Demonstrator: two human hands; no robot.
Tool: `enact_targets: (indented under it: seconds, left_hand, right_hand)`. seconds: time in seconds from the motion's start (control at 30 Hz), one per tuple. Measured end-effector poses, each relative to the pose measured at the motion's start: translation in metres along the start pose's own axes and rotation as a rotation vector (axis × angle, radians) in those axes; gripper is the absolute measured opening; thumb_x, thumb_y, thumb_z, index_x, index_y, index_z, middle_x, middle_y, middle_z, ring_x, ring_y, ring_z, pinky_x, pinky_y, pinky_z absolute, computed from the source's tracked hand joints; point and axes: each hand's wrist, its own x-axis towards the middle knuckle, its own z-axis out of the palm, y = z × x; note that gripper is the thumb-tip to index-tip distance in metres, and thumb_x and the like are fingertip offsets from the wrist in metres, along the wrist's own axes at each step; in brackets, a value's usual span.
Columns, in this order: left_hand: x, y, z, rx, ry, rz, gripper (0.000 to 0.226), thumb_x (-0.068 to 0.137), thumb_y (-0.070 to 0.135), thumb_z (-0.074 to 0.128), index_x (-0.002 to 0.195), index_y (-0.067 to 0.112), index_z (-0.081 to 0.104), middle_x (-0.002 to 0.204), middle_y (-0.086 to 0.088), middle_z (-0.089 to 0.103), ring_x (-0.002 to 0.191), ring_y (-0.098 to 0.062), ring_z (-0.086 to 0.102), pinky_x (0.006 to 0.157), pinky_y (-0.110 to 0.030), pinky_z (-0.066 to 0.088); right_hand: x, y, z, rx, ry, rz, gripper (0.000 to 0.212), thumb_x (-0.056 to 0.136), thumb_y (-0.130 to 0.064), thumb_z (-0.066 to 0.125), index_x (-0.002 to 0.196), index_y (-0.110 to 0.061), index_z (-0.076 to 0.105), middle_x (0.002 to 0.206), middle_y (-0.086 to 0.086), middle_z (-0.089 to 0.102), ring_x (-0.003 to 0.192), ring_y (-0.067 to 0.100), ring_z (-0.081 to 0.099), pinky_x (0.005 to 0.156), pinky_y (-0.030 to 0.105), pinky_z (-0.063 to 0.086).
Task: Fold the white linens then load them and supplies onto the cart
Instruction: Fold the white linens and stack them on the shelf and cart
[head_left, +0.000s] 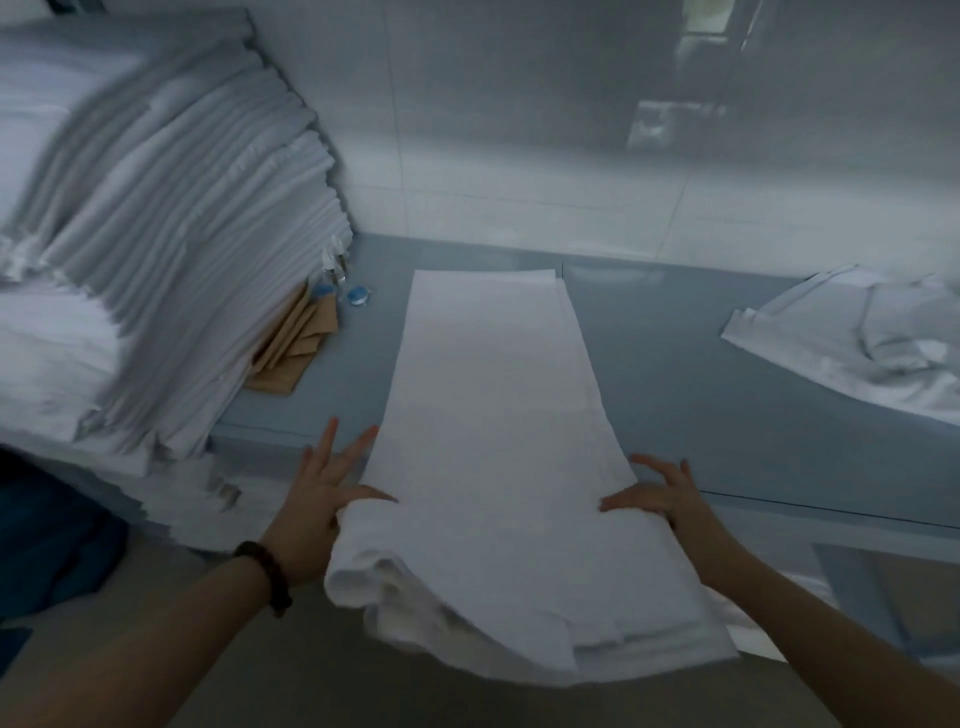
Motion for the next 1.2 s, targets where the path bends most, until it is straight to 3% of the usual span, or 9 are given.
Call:
enact_targets:
  seconds: [0.17,0.27,0.37,0.47,0.63,0.8,0.87,0.93,1.2]
  left_hand:
    - [0.009,0.022,-0.039,-0.376,0.077,-0.284,0.101,0.058,0.093,0.046,0.133,0.025,0.046,0.145,-0.009,0.042,0.141,-0.046,0.02,0.11,-0.067,0.017]
    - [0.013,0.033,-0.066,-0.558,0.054,-0.195,0.065,0.068,0.078,0.059,0.128,0.055,0.048,0.147,0.002,0.043,0.143,-0.037,0.023,0.11,-0.064,0.024]
    - [0.016,0.042,-0.085,-0.665,0.113,-0.193,0.052,0.07,0.062,0.066,0.117,0.071,0.044,0.142,0.027,0.043,0.146,-0.028,0.017,0.113,-0.061,0.023]
    - [0.02,0.05,-0.096,-0.738,0.149,-0.242,0.054,0.062,0.067,0.068,0.112,0.072,0.048,0.151,0.013,0.035,0.145,-0.023,0.02,0.112,-0.059,0.026]
    - [0.045,0.047,-0.101,-0.692,0.276,-0.192,0.04,0.073,0.055,0.066,0.107,0.071,0.053,0.15,0.019,0.036,0.146,-0.02,0.017,0.115,-0.057,0.02]
    - [0.101,0.028,-0.089,-0.596,0.363,-0.297,0.023,0.08,0.036,0.075,0.072,0.057,0.068,0.159,0.01,0.017,0.147,-0.011,0.004,0.119,-0.05,0.011]
    - [0.128,0.013,-0.076,-0.538,0.43,-0.376,0.014,0.079,0.032,0.075,0.089,0.041,0.071,0.16,0.009,0.009,0.147,-0.012,-0.002,0.12,-0.048,0.007]
    - [0.153,-0.006,-0.057,-0.481,0.427,-0.42,0.047,0.079,0.034,0.075,0.12,0.042,0.054,0.159,0.01,0.004,0.147,-0.013,-0.008,0.12,-0.038,0.0]
    - [0.202,-0.094,0.058,-0.092,0.16,-0.89,0.07,0.09,0.058,0.051,0.142,0.012,0.043,0.161,-0.004,0.007,0.147,-0.024,-0.009,0.117,-0.052,-0.004]
  right_hand:
    - [0.006,-0.048,-0.033,0.296,-0.032,0.461,0.032,0.089,-0.005,0.061,0.092,-0.035,0.072,0.135,0.019,0.049,0.134,0.033,0.037,0.113,0.038,0.019]
    - [-0.011,-0.059,-0.033,0.269,0.043,0.511,0.017,0.093,0.0,0.054,0.1,-0.013,0.062,0.112,0.021,0.059,0.113,0.037,0.051,0.105,0.043,0.037]
    - [-0.016,-0.086,-0.044,0.321,0.188,0.495,0.014,0.092,0.003,0.053,0.099,-0.007,0.062,0.104,0.019,0.063,0.101,0.034,0.058,0.083,0.024,0.051]
    - [-0.013,-0.112,-0.061,0.389,0.313,0.397,0.019,0.087,-0.004,0.064,0.1,-0.017,0.067,0.095,-0.007,0.071,0.095,0.015,0.063,0.071,0.01,0.049]
    - [0.02,-0.109,-0.064,0.432,0.414,0.429,0.034,0.086,-0.021,0.068,0.117,-0.008,0.063,0.124,0.013,0.06,0.114,0.029,0.057,0.103,0.05,0.042]
    - [0.093,-0.082,-0.049,0.297,0.584,0.349,0.05,0.089,-0.019,0.067,0.135,-0.023,0.048,0.154,0.007,0.031,0.143,0.027,0.024,0.117,0.048,0.023]
    - [0.125,-0.061,-0.04,0.171,0.617,0.382,0.061,0.089,-0.02,0.067,0.143,-0.01,0.04,0.158,0.008,0.021,0.147,0.028,0.008,0.119,0.047,0.014]
    - [0.155,-0.038,-0.027,0.082,0.612,0.449,0.07,0.089,-0.024,0.067,0.147,-0.006,0.031,0.16,0.01,0.013,0.148,0.029,0.002,0.117,0.049,0.009]
    - [0.22,0.061,0.057,-0.452,0.031,0.717,0.047,0.098,-0.05,0.038,0.115,-0.013,0.063,0.161,-0.007,-0.01,0.145,0.025,-0.02,0.107,0.072,0.009]
